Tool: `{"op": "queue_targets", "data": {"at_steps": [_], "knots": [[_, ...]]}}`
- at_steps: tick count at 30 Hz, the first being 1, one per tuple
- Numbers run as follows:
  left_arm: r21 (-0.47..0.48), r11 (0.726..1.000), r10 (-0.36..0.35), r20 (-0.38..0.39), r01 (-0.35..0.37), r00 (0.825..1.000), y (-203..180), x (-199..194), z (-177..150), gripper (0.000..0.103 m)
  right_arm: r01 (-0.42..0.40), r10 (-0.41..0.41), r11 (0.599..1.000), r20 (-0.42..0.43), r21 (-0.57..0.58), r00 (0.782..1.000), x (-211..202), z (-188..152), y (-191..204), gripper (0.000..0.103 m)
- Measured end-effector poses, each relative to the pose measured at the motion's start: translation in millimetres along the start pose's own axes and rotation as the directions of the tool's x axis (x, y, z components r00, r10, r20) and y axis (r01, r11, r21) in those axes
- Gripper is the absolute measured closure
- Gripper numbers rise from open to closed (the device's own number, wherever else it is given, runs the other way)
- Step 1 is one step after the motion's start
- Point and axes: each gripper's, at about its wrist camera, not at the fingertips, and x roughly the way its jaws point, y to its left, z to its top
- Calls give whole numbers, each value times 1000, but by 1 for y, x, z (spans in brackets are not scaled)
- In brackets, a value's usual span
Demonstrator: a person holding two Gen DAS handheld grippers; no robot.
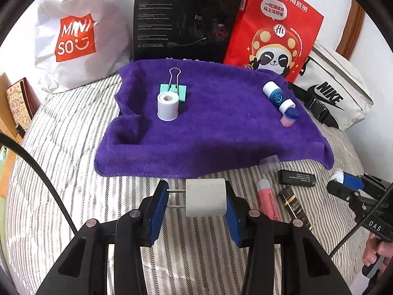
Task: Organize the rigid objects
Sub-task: 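Lift the charger plug with the left tool while the right tool grasps the white USB light, then carry the plug and USB light to the towel, release the light from the right tool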
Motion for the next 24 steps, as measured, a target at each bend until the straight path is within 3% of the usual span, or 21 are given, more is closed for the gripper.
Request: {"op": "queue_targets", "data": {"at_steps": [24], "knots": [[-33, 999, 36, 36, -35, 999, 26, -3, 45, 62, 20, -20, 1000, 12, 24, 1000, 29, 61, -21, 66]]}}
